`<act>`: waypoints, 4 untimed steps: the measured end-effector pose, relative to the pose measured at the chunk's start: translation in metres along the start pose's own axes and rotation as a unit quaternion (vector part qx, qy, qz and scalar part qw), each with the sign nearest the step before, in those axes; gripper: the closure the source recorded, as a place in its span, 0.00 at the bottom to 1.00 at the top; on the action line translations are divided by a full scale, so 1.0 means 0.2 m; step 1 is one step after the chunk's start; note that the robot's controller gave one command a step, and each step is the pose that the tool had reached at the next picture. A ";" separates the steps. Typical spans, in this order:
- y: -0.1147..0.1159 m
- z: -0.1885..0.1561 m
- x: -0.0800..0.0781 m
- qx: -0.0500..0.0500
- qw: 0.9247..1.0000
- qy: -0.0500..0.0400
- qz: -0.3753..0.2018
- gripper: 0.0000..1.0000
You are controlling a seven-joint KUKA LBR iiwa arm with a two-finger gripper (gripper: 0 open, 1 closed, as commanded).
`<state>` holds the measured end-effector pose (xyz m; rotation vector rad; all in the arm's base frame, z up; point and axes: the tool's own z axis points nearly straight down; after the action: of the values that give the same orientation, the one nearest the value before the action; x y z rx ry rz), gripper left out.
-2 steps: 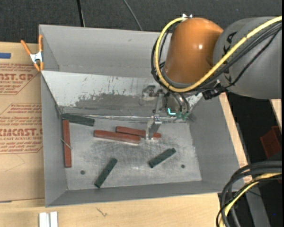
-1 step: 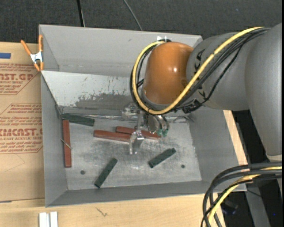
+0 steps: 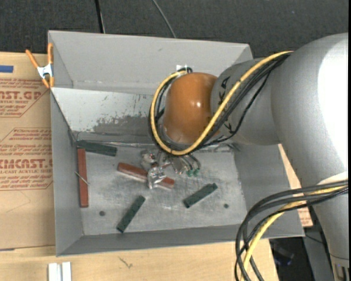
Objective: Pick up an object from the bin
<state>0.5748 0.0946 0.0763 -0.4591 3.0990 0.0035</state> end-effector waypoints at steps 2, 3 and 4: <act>0.00 -0.01 0.00 0.000 1.000 0.000 -0.012 1.00; 0.06 -0.07 -0.04 0.000 0.999 0.003 -0.034 0.00; 0.06 -0.06 -0.03 0.000 0.999 0.003 -0.034 1.00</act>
Offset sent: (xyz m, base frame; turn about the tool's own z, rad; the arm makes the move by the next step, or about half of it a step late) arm -0.0040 0.0004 0.0025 -0.0593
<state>0.5778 0.1081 0.0891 -0.5647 3.0880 0.0025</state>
